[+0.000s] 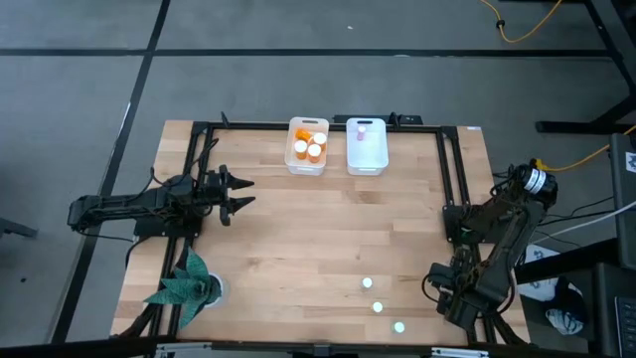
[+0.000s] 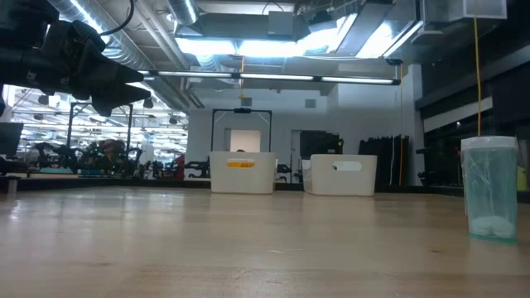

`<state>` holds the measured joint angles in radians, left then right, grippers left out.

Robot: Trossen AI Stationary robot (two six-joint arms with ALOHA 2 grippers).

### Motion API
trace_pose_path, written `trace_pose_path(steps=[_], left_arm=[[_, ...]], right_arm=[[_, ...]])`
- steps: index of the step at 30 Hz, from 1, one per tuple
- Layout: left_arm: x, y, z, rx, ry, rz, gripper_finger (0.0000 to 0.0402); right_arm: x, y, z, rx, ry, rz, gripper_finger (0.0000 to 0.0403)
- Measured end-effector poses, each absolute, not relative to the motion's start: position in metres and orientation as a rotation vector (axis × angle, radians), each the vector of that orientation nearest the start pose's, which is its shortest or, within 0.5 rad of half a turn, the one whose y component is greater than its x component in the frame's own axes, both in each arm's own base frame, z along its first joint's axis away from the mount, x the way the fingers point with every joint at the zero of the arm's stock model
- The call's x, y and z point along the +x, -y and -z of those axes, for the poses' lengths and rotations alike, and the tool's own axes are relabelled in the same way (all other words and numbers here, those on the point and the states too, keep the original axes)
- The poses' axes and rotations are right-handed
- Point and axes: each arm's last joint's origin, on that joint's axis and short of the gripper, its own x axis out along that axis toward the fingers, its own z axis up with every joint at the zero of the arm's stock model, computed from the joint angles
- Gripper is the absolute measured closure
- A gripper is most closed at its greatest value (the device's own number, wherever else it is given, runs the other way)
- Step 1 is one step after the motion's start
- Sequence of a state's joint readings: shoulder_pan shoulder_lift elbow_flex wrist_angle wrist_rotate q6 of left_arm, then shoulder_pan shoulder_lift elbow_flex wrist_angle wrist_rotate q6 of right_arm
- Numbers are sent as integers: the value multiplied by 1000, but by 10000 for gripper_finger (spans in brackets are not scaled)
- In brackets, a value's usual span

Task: Pick and place medicine bottles into bin by pill shape (circle, oval)
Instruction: Put the yellow tablet bottle into the right white bin

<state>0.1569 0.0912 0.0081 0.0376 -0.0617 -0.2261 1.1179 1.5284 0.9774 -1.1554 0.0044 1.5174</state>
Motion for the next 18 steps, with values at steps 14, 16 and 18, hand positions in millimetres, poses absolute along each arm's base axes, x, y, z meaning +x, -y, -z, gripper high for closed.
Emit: trace_pose_path(steps=[14,16,18], left_arm=[[101,-18,-163,-228,-21,-223,165],[101,-18,-163,-227,-21,-223,165],[101,-18,-163,-228,-21,-223,165]], right_arm=[[103,-209,-197,226,-1566,395,92],[103,-208,-197,219,-1568,394,92],[102,-207,-200,224,-1555,377,92]])
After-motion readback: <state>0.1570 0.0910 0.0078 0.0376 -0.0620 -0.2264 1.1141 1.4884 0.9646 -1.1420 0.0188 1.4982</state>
